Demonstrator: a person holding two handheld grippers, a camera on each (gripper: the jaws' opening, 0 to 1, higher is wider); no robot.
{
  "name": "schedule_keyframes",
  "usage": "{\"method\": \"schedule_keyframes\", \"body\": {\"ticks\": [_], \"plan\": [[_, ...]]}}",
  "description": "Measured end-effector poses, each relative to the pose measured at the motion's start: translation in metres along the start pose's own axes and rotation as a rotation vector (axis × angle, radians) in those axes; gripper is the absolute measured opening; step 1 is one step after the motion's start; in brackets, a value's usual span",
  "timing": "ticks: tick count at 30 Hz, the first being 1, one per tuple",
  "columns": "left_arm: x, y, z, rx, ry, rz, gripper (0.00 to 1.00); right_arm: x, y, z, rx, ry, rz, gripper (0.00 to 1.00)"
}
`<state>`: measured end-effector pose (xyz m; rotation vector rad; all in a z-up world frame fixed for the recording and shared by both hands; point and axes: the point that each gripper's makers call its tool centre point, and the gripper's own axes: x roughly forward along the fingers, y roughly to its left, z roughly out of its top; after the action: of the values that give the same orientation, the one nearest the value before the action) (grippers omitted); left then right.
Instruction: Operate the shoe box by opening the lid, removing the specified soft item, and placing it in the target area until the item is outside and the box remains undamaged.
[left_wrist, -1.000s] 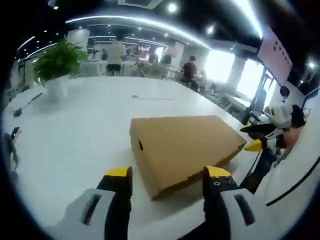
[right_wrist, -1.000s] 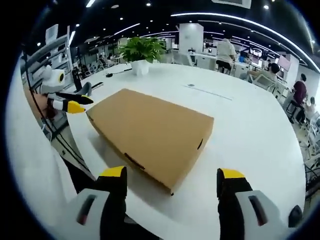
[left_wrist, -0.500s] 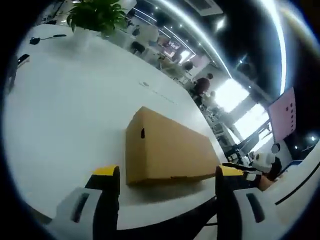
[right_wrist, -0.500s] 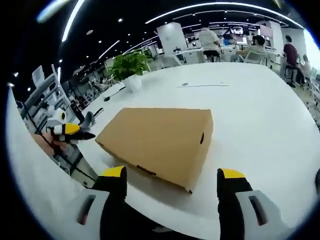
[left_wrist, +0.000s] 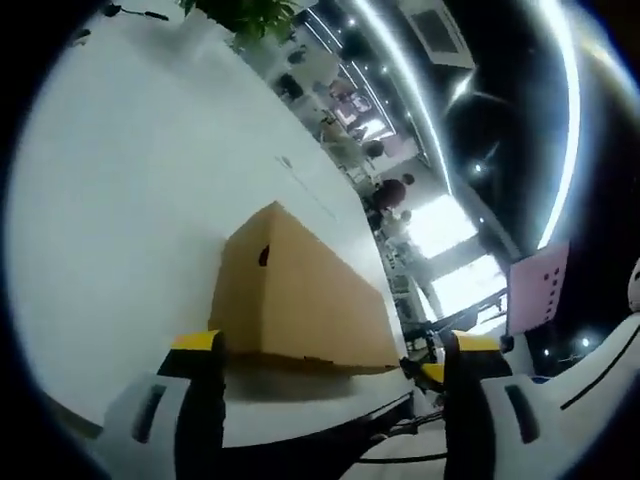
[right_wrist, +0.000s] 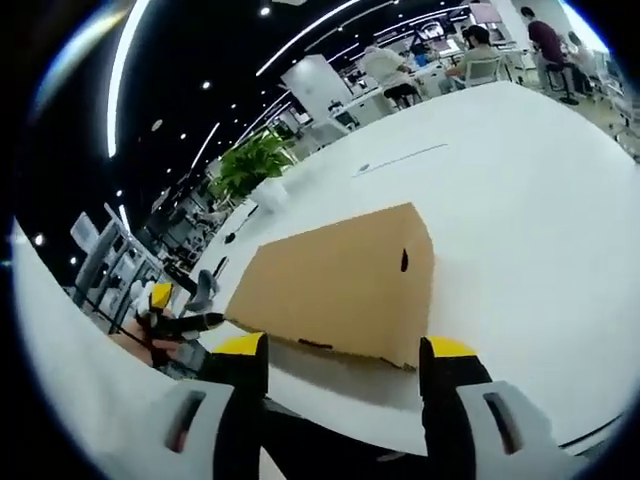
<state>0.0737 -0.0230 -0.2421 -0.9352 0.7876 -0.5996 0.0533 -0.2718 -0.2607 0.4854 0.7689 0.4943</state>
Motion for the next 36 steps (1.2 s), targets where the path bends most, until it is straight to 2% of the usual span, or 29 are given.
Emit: {"method": "schedule_keyframes", "body": {"ticks": [1,4,8,9,11,12,15,16,21,23,26,27,30,32,33,34,36], "plan": [[-0.001,-0.001,0.0,-0.007,0.0,-0.011,0.88,-0.002,-0.001,0.004,0.015,-0.012,0.01,0.58],[-0.004,0.0,0.005,0.027,-0.015,0.008,0.88,-0.005,0.004,0.013,0.1,-0.03,0.081,0.52],[-0.006,0.0,0.012,-0.008,-0.026,-0.008,0.85,-0.008,-0.002,0.019,0.126,-0.047,0.088,0.52],[-0.006,-0.001,0.014,-0.018,-0.03,-0.012,0.83,-0.009,0.0,0.022,0.172,-0.064,0.113,0.52],[-0.007,-0.002,0.014,-0.027,-0.02,-0.028,0.74,-0.011,-0.003,0.028,0.22,-0.106,0.12,0.52],[-0.006,-0.001,0.012,-0.014,-0.004,-0.02,0.72,-0.013,-0.006,0.029,0.241,-0.117,0.123,0.52],[-0.002,0.002,0.01,-0.001,0.014,-0.016,0.82,-0.017,-0.015,0.031,0.251,-0.151,0.084,0.52],[-0.001,0.002,0.011,-0.007,0.016,-0.022,0.81,-0.019,-0.017,0.03,0.254,-0.154,0.077,0.52],[0.002,0.007,0.02,-0.076,-0.016,-0.034,0.78,-0.02,-0.022,0.032,0.301,-0.184,0.071,0.48],[0.004,0.019,0.021,-0.119,-0.01,-0.02,0.78,-0.02,-0.024,0.033,0.314,-0.198,0.072,0.48],[0.004,0.022,0.027,-0.202,-0.039,-0.034,0.77,-0.016,-0.028,0.031,0.329,-0.202,0.071,0.48],[0.004,0.023,0.031,-0.227,-0.066,-0.044,0.76,-0.014,-0.027,0.029,0.336,-0.2,0.071,0.48],[0.002,0.03,0.034,-0.232,-0.081,-0.033,0.73,-0.011,-0.03,0.025,0.349,-0.193,0.064,0.48],[0.003,0.03,0.031,-0.226,-0.063,-0.024,0.66,-0.012,-0.029,0.024,0.378,-0.185,0.061,0.47],[0.003,0.018,0.023,-0.241,-0.007,-0.074,0.63,-0.013,-0.027,0.026,0.371,-0.188,0.06,0.46],[0.003,0.011,0.021,-0.222,0.01,-0.094,0.61,-0.017,-0.022,0.033,0.341,-0.223,0.073,0.46],[0.005,0.007,0.021,-0.14,0.016,-0.069,0.68,-0.02,-0.017,0.037,0.355,-0.233,0.1,0.46]]}}
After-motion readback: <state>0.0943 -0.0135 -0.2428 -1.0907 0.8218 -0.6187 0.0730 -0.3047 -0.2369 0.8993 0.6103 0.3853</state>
